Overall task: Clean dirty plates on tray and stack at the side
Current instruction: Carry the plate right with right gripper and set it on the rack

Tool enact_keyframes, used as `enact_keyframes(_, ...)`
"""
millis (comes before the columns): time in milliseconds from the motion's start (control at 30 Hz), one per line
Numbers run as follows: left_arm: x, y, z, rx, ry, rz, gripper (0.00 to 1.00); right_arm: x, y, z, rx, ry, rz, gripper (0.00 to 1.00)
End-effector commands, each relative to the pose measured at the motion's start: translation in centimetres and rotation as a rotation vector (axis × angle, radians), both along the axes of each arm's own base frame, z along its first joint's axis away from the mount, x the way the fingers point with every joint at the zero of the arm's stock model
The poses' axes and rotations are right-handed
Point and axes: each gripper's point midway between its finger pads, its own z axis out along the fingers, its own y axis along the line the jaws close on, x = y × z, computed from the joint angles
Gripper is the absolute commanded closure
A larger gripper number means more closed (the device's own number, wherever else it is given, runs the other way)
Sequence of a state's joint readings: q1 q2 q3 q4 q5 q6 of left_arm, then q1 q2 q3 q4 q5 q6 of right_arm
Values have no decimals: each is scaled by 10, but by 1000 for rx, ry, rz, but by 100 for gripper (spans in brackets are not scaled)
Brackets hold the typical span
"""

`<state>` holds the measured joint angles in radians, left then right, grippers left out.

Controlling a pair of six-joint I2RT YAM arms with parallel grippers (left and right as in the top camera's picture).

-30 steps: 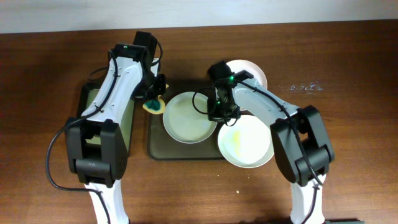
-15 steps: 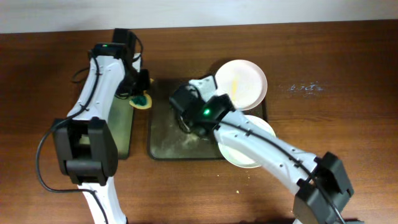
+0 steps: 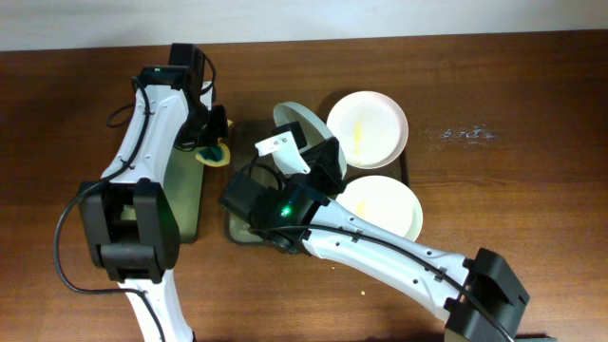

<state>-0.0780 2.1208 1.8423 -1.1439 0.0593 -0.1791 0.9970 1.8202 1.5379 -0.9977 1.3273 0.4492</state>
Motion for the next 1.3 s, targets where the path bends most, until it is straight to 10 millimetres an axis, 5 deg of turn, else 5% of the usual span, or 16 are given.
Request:
enact_keyframes(0,5,0,8,2,-26,-15,100,-2,4,-9,111,34,9,96)
enact_keyframes(100,5,0,8,2,-26,-15,100,-8,13,-63,293,347,45,96)
enact_keyframes(233,5,0,7,2,-24,-15,100,-12,23,-109,626,740,105,96)
enact_keyframes(433,4,-5,8,-23,-21,-20,100,21,-34,-82,1056,860,118,96)
enact_keyframes(567,3,-16,9,-72,-17,-35,100,39,-152,-68,1259,746,-114,96)
enact_keyframes(700,0,-34,9,-71,-19,-74,100,14,-302,-95,1265,625,-500,96)
enact_keyframes(833,1,-42,9,-72,-26,-92,100,-18,-362,-137,1275,562,-696,96)
enact_keyframes(1033,1,-43,9,-72,-26,-94,100,-30,-377,-201,1269,501,-729,96)
enact_keyframes(1067,1,-43,9,-72,-26,-94,100,-28,-379,-210,1264,481,-718,89)
enact_keyframes(1133,1,-43,9,-72,-26,-94,100,-28,-379,-208,1265,481,-718,61)
enact_keyframes(1233,0,-42,9,-72,-22,-94,100,-35,-372,-187,1294,553,-746,59)
enact_keyframes(1267,0,-42,9,-72,-23,-94,100,-35,-363,-159,1328,598,-719,59)
